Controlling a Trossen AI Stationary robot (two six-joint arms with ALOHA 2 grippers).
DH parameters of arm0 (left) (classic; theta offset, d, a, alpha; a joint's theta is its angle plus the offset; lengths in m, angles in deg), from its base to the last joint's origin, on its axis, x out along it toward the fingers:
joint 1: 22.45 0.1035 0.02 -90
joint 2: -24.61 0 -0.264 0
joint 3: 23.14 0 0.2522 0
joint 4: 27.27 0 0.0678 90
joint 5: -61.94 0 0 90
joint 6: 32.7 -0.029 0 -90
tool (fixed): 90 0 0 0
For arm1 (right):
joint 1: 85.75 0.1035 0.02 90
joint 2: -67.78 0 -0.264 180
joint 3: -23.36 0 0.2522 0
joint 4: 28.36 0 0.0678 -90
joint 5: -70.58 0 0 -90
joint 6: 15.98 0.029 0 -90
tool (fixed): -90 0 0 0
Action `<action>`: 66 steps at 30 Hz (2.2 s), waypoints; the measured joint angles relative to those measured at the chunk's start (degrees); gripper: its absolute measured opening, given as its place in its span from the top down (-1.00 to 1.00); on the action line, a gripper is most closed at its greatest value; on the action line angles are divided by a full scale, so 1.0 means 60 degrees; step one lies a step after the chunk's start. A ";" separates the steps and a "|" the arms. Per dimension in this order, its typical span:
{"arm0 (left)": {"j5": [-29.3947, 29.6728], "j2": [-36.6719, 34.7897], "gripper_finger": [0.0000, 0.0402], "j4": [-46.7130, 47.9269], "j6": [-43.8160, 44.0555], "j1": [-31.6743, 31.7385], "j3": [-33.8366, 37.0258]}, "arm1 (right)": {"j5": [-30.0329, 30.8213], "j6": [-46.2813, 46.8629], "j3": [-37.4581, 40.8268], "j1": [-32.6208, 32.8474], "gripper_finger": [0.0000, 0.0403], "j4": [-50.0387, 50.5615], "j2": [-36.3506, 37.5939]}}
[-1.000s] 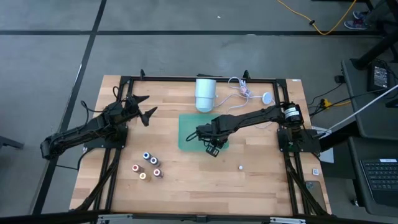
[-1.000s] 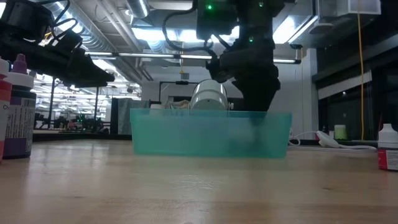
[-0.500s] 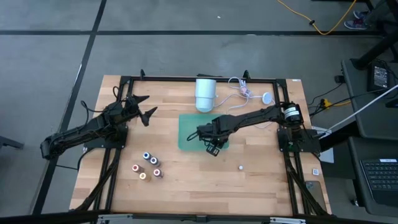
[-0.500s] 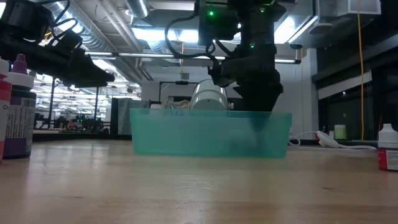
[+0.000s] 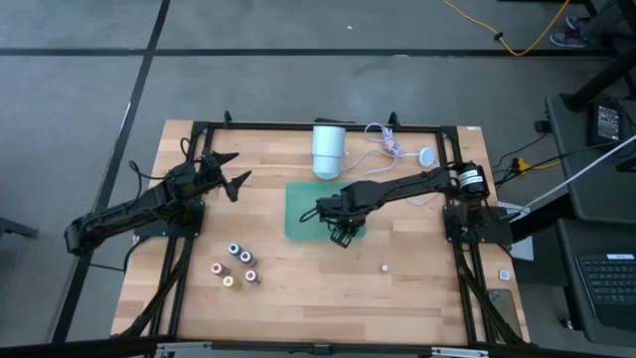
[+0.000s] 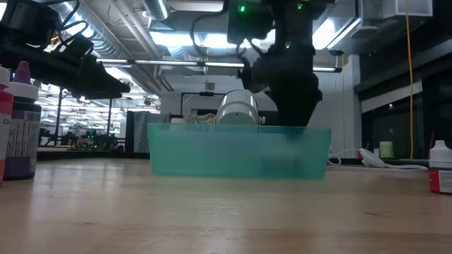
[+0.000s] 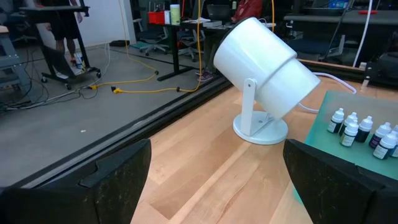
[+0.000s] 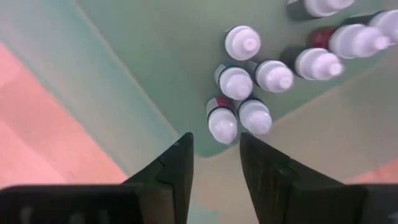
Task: Pick & Place food coloring
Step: Put the small pink food coloring bottle into the green bin, then put the small red food coloring bottle into the green bin
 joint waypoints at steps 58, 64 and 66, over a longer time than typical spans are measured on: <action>0.0000 0.0003 -0.80 0.0000 0.0000 0.0000 -0.0003 | 0.0178 -0.3040 0.4016 0.4309 -0.22 -0.2030 0.2488; 0.0000 0.0002 -0.80 0.0000 0.0000 0.0002 -0.0004 | 0.0178 -0.3035 0.4117 0.4302 -0.21 -0.2172 0.2488; 0.0000 0.0003 -0.80 0.0000 0.0000 0.0000 -0.0001 | 0.0178 -0.3035 0.4117 0.4302 -0.17 -0.2167 0.2488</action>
